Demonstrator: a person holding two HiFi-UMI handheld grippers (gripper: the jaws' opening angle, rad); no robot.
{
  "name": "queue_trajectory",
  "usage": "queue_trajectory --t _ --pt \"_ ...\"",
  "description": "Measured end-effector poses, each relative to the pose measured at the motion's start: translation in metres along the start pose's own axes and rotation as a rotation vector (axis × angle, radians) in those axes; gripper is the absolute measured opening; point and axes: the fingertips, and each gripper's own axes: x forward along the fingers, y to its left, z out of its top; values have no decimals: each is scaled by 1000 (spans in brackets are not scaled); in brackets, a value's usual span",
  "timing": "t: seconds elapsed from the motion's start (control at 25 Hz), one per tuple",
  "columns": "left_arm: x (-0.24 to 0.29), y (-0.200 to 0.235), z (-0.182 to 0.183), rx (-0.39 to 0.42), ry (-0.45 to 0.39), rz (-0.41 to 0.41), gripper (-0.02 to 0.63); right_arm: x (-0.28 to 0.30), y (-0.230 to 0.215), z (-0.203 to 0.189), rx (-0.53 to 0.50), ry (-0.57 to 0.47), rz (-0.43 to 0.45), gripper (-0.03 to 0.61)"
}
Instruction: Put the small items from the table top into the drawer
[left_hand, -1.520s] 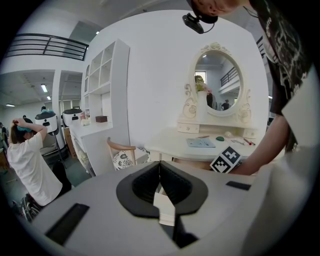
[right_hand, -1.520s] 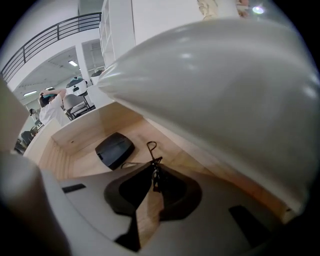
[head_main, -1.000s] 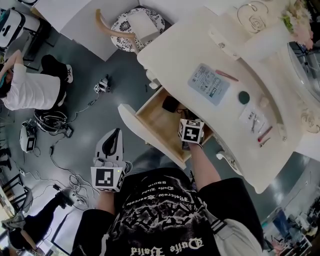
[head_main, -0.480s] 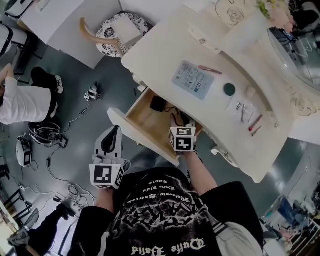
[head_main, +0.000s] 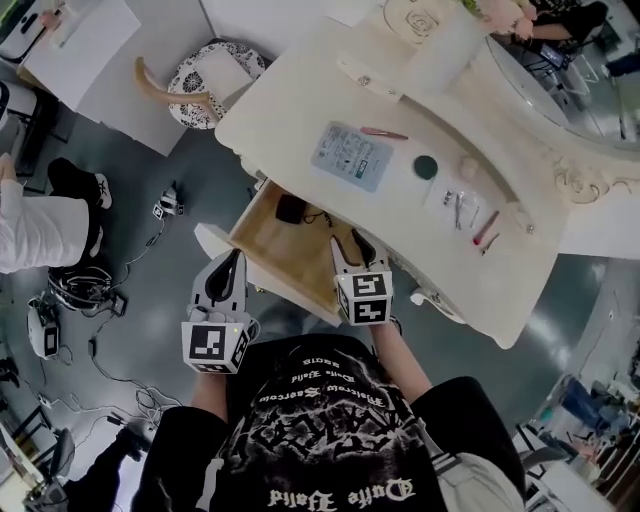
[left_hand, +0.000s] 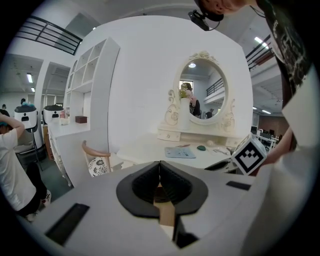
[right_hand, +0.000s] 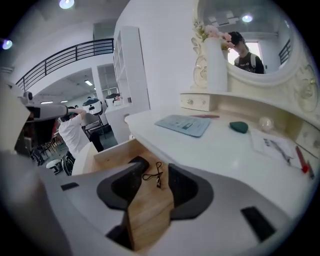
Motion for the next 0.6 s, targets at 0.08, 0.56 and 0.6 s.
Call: queue_trajectory --t 0.08,0.56,0.6 --pt "5 -8 1 -4 -4 -25 15 -13 -9 8 9 -30 -18 172" --pt "39 -65 10 -21 -17 -133 15 -81 -76 26 58 -151 -155 171" --pt "41 -72 10 -21 -14 -143 15 -86 -81 25 64 -153 -166 171"
